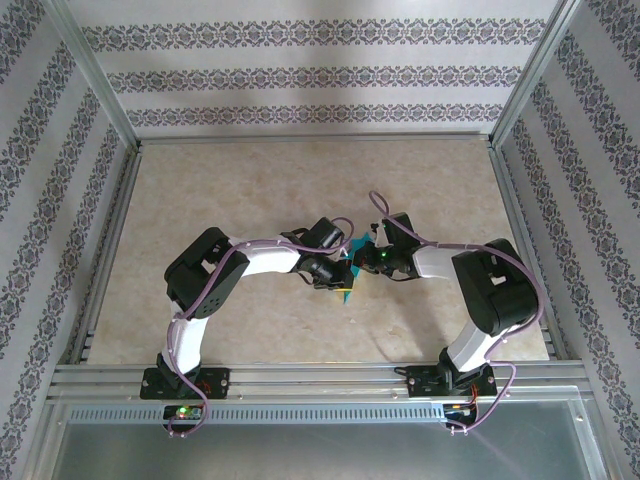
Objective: Fold a paper plane with a square sheet of paper (fold left side to right side)
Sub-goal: Fold the wing for the fifth time at the center of the table.
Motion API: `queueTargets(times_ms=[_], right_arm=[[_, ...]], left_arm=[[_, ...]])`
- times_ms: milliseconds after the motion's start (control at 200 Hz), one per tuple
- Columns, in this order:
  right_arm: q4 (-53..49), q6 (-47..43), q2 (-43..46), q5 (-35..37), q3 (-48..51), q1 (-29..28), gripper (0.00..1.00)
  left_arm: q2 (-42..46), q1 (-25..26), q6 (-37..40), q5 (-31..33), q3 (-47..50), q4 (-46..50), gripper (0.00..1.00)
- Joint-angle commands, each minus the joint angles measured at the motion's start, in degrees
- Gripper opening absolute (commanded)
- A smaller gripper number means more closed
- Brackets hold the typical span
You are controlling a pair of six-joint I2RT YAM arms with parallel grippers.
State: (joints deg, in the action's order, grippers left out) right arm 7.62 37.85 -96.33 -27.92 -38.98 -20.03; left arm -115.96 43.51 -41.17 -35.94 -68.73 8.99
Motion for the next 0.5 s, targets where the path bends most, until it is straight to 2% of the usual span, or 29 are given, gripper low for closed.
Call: queueTargets(times_ms=[0,495], right_arm=[[-0.6,-2.5,-1.4,2.3,-1.4,0.6,0.0],[-2.2,-5.0,-5.4,2.1,-4.9,5.4,0.0]], left_arm=[[-0.7,0.3,-0.2,3.2,2.4,6.8,0.0],[-0.2,0.3,0.0,3.9,3.6,8.2,0.0]])
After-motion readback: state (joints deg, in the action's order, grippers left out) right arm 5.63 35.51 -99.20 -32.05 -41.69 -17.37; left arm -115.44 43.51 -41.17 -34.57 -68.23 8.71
